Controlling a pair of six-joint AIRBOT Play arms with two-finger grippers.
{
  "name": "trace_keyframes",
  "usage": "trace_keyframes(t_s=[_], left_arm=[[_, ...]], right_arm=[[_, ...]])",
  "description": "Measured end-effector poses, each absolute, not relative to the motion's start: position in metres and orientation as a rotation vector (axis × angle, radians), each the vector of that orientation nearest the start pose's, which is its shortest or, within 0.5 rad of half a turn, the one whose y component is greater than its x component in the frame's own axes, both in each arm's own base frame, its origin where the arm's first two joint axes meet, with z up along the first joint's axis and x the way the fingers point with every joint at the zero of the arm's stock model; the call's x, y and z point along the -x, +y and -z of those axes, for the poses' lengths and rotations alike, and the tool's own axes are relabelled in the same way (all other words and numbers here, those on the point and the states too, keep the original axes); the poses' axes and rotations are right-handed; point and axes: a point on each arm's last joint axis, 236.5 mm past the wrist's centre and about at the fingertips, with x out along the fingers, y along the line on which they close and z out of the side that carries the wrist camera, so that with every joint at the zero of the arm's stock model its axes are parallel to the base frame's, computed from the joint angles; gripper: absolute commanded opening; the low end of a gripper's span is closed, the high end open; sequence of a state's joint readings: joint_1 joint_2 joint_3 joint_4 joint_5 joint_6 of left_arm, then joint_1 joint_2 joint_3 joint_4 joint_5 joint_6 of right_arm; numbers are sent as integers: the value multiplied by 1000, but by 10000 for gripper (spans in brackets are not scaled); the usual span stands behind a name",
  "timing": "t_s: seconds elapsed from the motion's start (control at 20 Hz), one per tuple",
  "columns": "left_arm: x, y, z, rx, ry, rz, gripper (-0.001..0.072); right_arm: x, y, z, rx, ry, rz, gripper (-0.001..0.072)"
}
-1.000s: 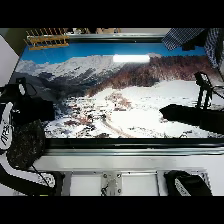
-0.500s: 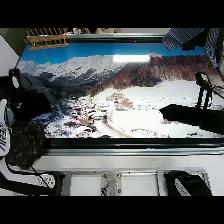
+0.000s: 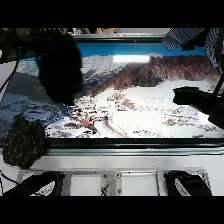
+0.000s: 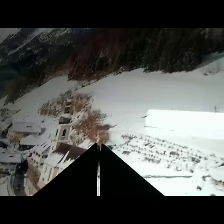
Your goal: Fold the clothes and pants, and hang the long-sleeved shirts on hangers.
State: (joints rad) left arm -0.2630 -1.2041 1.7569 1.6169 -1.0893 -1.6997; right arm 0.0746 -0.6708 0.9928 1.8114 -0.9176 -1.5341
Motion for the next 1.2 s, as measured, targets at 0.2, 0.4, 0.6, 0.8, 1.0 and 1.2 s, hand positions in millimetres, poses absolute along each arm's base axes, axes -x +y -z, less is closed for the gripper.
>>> trace_keyframes(t_s=[0.2,0.4,0.6,0.8,1.0,1.2], left_arm=[[-411,-217,-296,-28,560,432,12],[-403,-302,-227,-108,697,571,180],[-409,-350,-160,-139,802,622,691],[-435,-310,-113,-113,935,509,690],[-437,-229,-33,30,1208,354,690],[-398,-162,52,267,1482,236,690]], right_arm=[[-341,42,-220,-94,525,-117,18],[-343,33,-225,-73,504,-80,19],[-345,29,-227,-69,496,-67,116],[-348,29,-220,-92,520,-58,571],[-354,33,-193,-127,614,-55,571],[-364,51,-162,-207,719,-95,571]])
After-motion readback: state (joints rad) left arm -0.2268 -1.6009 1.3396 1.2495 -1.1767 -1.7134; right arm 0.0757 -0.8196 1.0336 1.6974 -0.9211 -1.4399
